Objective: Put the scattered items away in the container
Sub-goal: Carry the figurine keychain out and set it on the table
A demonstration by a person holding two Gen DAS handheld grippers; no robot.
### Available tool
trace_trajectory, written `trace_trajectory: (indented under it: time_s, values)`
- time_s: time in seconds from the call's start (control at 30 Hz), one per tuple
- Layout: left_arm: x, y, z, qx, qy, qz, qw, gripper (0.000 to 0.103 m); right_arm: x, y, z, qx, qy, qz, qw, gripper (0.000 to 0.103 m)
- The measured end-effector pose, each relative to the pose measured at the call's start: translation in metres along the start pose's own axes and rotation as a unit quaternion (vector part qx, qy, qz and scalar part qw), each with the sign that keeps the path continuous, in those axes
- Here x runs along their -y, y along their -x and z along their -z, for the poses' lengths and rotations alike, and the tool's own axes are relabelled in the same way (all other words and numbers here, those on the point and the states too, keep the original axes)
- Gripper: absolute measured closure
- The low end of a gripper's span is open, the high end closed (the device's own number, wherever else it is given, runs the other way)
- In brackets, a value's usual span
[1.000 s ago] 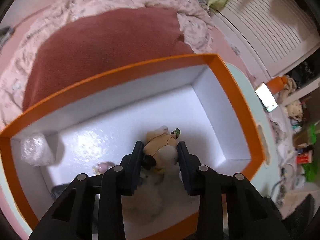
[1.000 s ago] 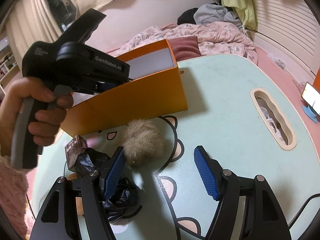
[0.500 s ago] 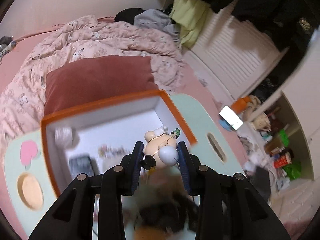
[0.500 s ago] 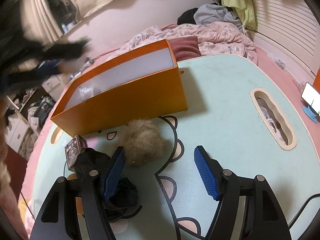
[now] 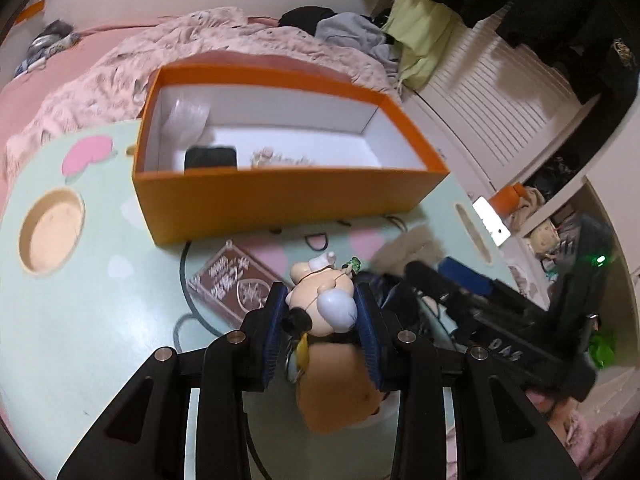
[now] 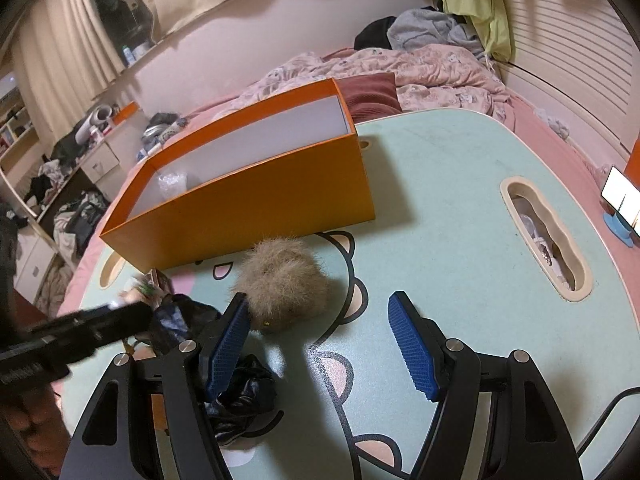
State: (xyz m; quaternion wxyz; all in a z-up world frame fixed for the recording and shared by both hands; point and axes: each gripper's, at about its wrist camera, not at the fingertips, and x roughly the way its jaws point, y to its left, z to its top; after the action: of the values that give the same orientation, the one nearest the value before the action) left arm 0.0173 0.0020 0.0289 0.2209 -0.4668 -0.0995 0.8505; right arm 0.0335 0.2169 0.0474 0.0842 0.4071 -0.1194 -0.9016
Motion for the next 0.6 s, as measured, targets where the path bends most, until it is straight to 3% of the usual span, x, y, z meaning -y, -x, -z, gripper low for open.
trace_trajectory:
  time_s: [0.1, 0.27, 0.37, 0.5, 0.6]
  values:
    - [0.004, 0.002, 0.003, 0.022, -0.008, -0.011, 0.9996, 0.067, 0.000, 0.001, 0.000, 0.000, 0.000, 0.000, 1.000, 0.033]
    - [0.012, 0.013, 0.012, 0.074, -0.029, -0.034, 0.9962, 0.046, 0.001, 0.005, -0.002, 0.008, -0.003, 0.000, 1.000, 0.033]
    - [0.016, 0.020, 0.023, 0.101, -0.029, -0.056, 0.9929, 0.044, -0.004, 0.017, -0.011, 0.029, 0.009, 0.012, 0.999, 0.034]
    - [0.023, 0.025, 0.031, 0.115, -0.046, -0.059, 0.9905, 0.044, -0.021, 0.036, -0.050, 0.044, 0.020, -0.029, 0.998, 0.036]
    - [0.029, 0.025, 0.030, 0.118, -0.060, -0.061, 0.9894, 0.044, -0.043, 0.028, -0.097, 0.000, 0.044, -0.041, 0.998, 0.037]
